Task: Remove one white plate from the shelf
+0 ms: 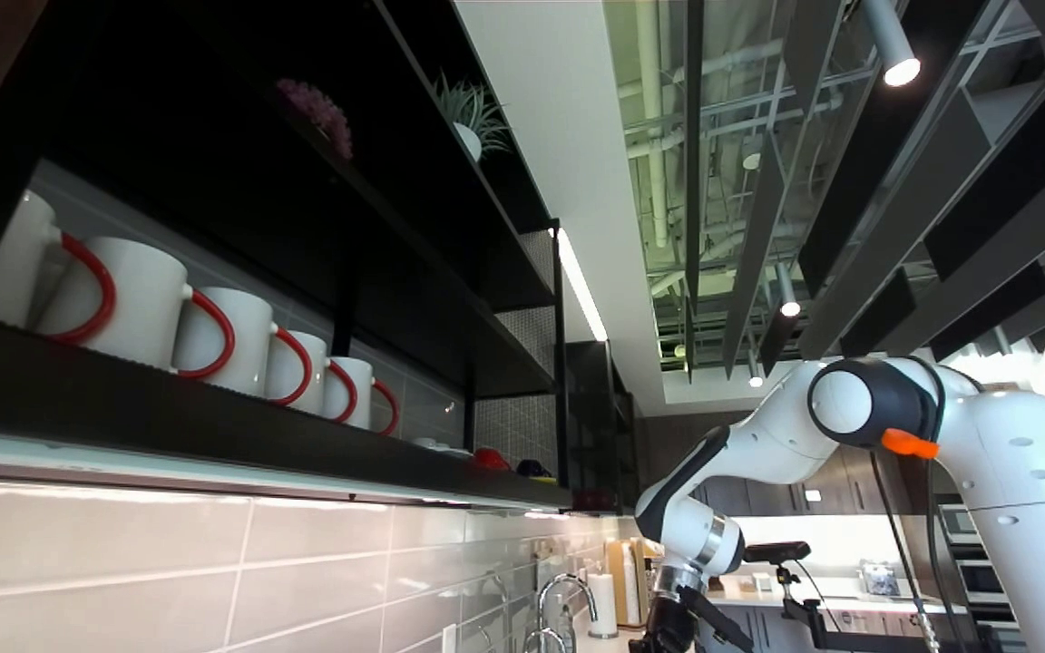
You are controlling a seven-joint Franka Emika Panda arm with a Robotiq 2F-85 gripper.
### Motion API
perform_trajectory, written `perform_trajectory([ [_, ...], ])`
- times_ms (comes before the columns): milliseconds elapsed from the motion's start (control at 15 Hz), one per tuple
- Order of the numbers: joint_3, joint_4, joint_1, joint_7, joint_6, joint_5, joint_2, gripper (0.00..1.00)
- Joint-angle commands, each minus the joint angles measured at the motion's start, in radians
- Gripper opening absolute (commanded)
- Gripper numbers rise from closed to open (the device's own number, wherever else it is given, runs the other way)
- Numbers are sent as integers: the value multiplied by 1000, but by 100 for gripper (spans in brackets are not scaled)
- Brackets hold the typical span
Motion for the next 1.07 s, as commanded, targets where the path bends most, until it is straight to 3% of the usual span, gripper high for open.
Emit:
perform_trajectory([
  [0,16,-10,-27,-5,30,-1,19,3],
  [467,19,-18,-44,-15,63,0,56,1],
  [667,25,39,-62,-6,19,18,174,1],
  [1000,78,26,-96,-109,83,41,285,1],
])
